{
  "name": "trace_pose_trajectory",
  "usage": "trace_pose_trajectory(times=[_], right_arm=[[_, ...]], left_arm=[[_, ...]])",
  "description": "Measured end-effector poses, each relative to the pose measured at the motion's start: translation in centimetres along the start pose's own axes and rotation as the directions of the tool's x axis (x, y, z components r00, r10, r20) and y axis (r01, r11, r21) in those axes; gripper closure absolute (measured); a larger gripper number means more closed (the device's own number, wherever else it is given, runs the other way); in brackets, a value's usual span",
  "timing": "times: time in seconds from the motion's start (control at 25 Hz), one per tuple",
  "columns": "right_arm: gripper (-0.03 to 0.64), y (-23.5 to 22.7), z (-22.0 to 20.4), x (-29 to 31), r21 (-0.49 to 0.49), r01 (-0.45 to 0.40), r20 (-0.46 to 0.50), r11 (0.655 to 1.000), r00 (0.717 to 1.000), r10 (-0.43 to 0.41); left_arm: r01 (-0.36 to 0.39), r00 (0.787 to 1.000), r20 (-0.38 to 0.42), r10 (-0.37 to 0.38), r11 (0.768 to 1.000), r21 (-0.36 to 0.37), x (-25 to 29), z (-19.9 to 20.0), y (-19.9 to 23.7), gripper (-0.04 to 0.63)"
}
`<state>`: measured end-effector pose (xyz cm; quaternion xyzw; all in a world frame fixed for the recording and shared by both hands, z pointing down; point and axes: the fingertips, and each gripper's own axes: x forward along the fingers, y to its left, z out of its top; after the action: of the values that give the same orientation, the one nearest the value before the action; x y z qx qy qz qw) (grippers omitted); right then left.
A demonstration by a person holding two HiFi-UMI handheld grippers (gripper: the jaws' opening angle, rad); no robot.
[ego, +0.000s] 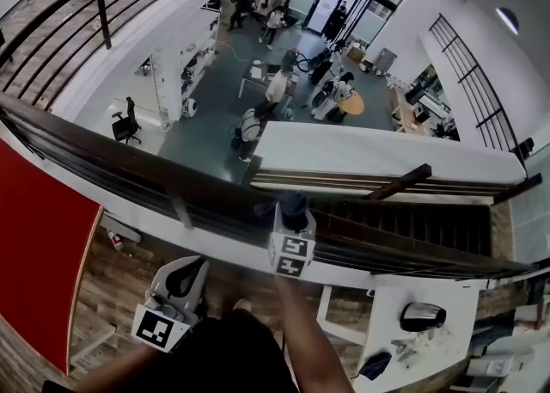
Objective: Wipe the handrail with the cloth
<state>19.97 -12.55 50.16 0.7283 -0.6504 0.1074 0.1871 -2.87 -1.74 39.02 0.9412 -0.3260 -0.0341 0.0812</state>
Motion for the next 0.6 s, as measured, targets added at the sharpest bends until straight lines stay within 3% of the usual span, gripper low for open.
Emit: trace_pose_trajectory(times=[0.6], right_arm=[[0.460,-5.6,-1.8,-1.7,0.024,0.042,-0.005,0.999,0.999,-0.042]], left_arm=[[0.027,1.000,-0.016,-0.026,1.000,0.015,1.8,-0.7,-3.1,0.595]])
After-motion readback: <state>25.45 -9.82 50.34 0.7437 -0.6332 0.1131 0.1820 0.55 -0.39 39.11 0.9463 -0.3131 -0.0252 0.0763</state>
